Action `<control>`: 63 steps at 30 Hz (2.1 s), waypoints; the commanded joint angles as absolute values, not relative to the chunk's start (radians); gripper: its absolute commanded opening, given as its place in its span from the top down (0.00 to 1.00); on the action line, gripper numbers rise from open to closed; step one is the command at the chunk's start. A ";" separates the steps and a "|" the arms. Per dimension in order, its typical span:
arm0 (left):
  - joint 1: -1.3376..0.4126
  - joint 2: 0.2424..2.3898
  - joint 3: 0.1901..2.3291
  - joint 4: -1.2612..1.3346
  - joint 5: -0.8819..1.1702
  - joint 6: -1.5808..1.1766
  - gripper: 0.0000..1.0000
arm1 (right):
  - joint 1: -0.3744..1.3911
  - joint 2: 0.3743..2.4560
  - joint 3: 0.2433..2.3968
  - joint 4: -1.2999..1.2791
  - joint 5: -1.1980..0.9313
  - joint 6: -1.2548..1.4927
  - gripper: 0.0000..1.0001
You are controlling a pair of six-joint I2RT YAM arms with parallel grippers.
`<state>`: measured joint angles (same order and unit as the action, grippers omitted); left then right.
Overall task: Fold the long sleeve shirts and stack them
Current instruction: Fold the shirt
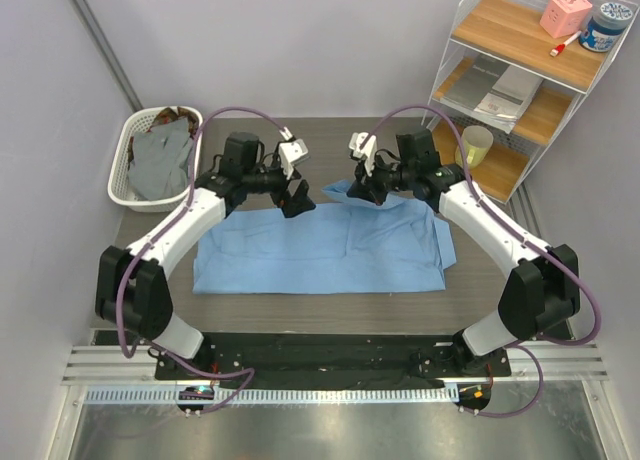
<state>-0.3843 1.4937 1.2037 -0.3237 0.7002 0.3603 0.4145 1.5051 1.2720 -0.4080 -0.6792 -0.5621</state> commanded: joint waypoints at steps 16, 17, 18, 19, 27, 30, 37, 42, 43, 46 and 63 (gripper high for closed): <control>-0.460 1.609 1.269 -0.092 0.874 0.581 0.22 | 0.522 1.493 1.376 -0.262 -0.678 -0.316 0.99; -0.463 1.600 1.266 -0.113 0.871 0.594 0.41 | 0.526 1.493 1.379 -0.262 -0.675 -0.314 0.99; -0.472 1.585 1.266 -0.136 0.880 0.606 0.54 | 0.528 1.494 1.382 -0.261 -0.670 -0.311 0.99; -0.476 1.575 1.266 -0.161 0.891 0.623 0.77 | 0.531 1.491 1.385 -0.250 -0.670 -0.299 0.99; -0.425 1.438 1.264 -0.654 0.948 0.990 1.00 | 0.512 1.413 1.401 -0.343 -0.585 -0.291 0.60; -0.365 1.359 1.229 -0.791 0.980 1.195 1.00 | 0.474 1.333 1.335 -0.415 -0.508 -0.324 0.31; -0.284 1.359 1.230 -1.299 0.928 1.698 1.00 | 0.315 1.347 1.281 -0.612 -0.416 -0.364 0.24; -0.241 1.359 1.175 -1.278 0.891 1.759 1.00 | 0.253 1.440 1.290 -0.768 -0.481 -0.437 0.28; -0.239 1.359 1.169 -1.267 0.887 1.759 1.00 | 0.252 1.463 1.290 -0.796 -0.489 -0.483 0.32; -0.229 1.361 1.157 -1.238 0.871 1.772 1.00 | 0.245 1.471 1.240 -0.851 -0.492 -0.529 0.35; -0.112 1.443 1.137 -1.157 0.802 1.968 1.00 | 0.235 1.631 1.189 -0.836 -0.534 -0.506 0.51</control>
